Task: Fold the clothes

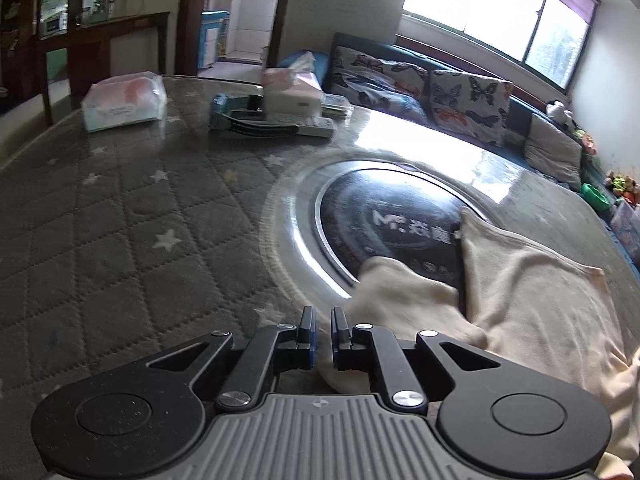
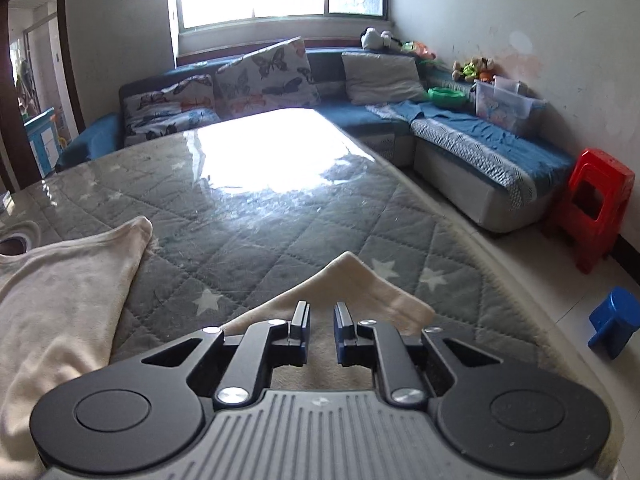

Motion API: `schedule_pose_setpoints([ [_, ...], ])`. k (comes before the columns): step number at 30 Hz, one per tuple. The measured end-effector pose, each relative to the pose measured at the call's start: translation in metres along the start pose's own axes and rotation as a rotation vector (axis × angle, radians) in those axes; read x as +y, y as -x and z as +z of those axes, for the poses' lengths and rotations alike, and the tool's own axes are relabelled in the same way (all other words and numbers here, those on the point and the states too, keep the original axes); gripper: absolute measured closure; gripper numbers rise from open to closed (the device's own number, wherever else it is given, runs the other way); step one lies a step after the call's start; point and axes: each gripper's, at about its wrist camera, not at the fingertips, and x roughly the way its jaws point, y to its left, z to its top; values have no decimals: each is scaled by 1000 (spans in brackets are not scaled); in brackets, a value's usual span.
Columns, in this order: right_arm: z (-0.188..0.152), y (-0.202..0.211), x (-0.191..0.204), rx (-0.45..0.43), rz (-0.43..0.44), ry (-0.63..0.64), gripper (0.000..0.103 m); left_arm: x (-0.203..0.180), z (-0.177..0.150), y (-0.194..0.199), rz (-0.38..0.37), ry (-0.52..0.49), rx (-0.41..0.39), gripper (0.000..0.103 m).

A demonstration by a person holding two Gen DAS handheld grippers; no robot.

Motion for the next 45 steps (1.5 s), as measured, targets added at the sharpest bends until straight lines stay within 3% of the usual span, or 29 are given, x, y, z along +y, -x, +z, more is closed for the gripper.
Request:
schedule_pose_setpoints([
  [3, 1, -6, 5, -8, -19, 25, 83, 2, 1, 10, -8, -15, -29, 94],
  [6, 2, -8, 8, -6, -20, 31, 77, -15, -3, 22, -116, -96, -43, 94],
  [10, 2, -11, 11, -13, -20, 37, 75, -53, -16, 18, -238, -235, -2, 93],
  [14, 3, -10, 7, -9, -13, 25, 73, -71, -23, -3, -279, -272, 82, 93],
  [16, 3, -10, 5, -6, -7, 17, 70, -73, -25, -14, -263, -262, 117, 93],
  [19, 2, -10, 5, -9, -5, 21, 70, -66, -20, -19, -194, -215, 80, 93],
  [23, 1, -10, 6, -14, -10, 30, 69, -36, 1, -27, -94, -38, 4, 92],
  [28, 1, -11, 7, -15, -15, 39, 64, 14, 18, -39, 77, 173, -28, 90],
  [33, 3, -10, 6, -8, -9, 45, 62, 43, 13, -30, 135, 206, -20, 86],
  [38, 4, -4, 8, 1, 12, 59, 62, 21, 0, -10, 50, 105, -14, 84],
  [41, 1, 4, 14, -3, 38, 77, 61, -7, -8, -3, -46, 21, -10, 74],
  [43, -2, 11, 21, -4, 61, 100, 61, -27, -12, 1, -109, -40, -7, 74],
  [45, -5, 18, 29, -7, 85, 135, 59, -48, -16, 2, -174, -95, -1, 62],
])
